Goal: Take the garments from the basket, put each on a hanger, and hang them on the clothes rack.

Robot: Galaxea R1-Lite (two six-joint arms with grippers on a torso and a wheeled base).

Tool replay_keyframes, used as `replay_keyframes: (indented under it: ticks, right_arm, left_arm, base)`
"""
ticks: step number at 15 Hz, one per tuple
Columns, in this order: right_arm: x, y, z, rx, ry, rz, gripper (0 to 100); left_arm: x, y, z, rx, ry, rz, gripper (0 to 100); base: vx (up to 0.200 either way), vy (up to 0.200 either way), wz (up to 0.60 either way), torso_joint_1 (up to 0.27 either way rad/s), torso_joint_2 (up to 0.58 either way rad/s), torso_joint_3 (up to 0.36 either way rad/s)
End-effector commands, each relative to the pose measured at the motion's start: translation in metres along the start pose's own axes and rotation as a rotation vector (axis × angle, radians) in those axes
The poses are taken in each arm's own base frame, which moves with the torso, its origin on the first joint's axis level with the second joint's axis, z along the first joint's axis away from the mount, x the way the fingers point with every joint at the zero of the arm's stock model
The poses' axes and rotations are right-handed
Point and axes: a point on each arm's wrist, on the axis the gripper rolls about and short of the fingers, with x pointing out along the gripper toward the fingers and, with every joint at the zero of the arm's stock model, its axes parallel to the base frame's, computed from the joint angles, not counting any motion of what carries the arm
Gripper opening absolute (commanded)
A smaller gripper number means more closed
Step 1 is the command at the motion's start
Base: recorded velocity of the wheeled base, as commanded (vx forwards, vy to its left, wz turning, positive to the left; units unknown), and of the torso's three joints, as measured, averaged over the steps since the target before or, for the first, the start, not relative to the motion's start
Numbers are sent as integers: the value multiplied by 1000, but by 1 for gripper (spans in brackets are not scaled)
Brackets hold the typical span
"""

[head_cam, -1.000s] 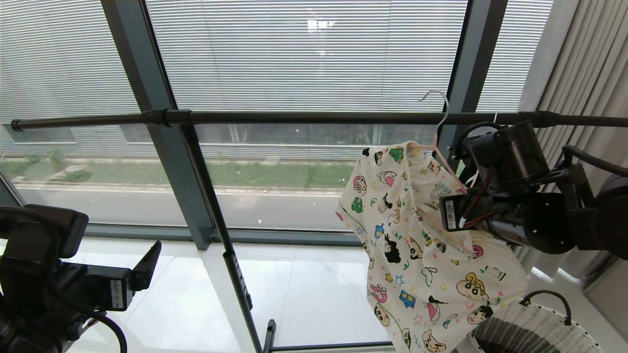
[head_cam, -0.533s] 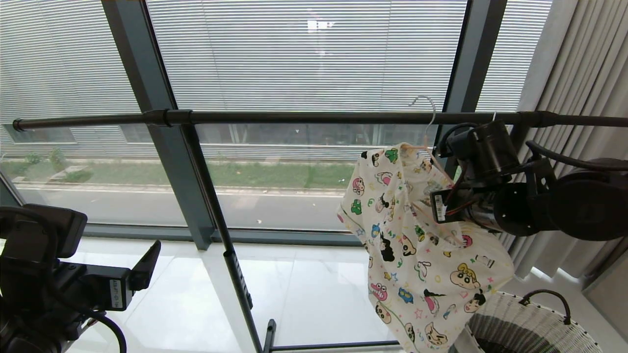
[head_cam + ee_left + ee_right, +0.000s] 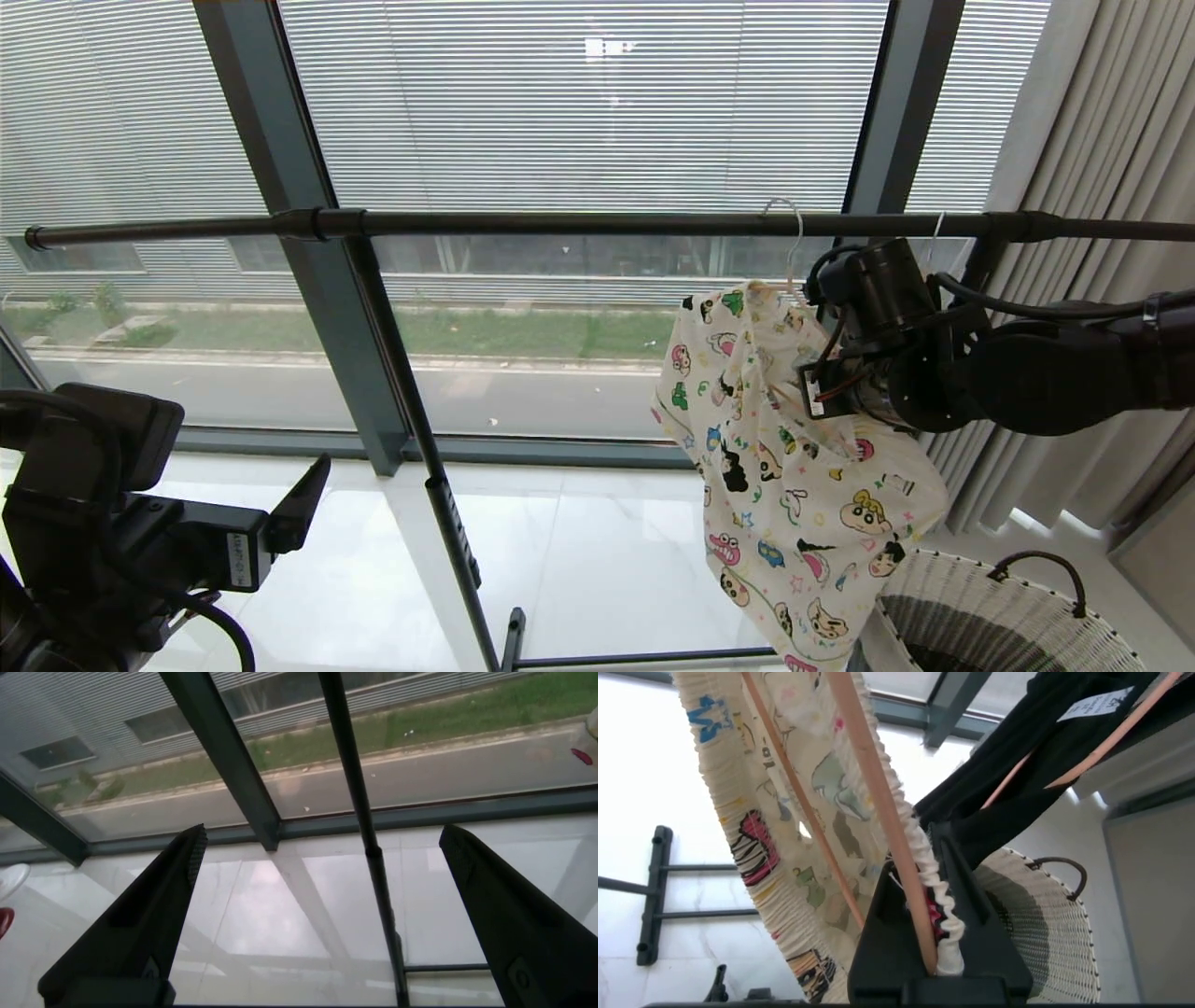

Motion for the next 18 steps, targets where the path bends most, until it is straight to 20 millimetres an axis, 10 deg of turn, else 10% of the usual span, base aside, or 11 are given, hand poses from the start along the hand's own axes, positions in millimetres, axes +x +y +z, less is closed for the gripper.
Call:
replay_keyframes:
  ticks: [1,18]
  right_arm:
    - [5,2,-1,-4,7,-5,0]
    - [23,0,9,22,0,-29,0]
  left_arm:
    - [0,-1,-1,4,3,-7,100]
    - [-1,-1,-2,3,4,-5,100]
  base:
    - [0,0,0,0,0,0]
    - [0,0,0,0,0,0]
